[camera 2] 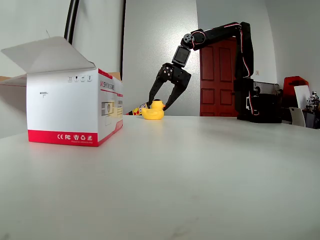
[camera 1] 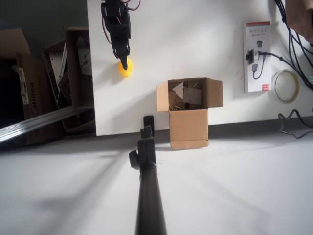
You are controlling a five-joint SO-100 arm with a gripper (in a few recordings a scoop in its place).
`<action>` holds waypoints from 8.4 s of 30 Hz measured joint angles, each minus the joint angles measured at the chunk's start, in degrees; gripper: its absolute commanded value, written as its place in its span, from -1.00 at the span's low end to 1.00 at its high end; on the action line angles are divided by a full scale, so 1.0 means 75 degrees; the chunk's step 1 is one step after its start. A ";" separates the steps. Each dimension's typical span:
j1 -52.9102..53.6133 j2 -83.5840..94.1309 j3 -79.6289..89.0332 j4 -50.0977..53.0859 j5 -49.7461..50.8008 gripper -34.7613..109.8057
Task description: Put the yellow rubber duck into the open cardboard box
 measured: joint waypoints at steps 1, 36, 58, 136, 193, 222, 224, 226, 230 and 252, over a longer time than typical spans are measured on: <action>0.0000 0.0000 0.0000 0.0000 0.0000 -0.31; -0.0527 0.1113 -0.1254 0.1453 -0.0070 -0.36; -0.2203 -0.0047 -0.4453 0.2355 -0.0070 -0.36; -0.4312 -0.4055 -0.9152 0.2320 0.1066 -0.37; -0.3891 -0.3516 -0.9164 0.3328 0.1289 -0.53; -0.0984 0.0820 -0.8121 0.5859 0.1230 -0.52; -0.0984 0.1254 -0.7652 0.5859 0.1230 -0.52; -0.0879 0.1676 -0.7195 0.5836 0.1230 -0.52; -0.0656 0.2543 -0.6070 0.5543 0.1230 -0.52; -0.0188 0.6645 0.0316 0.3105 0.0773 -0.52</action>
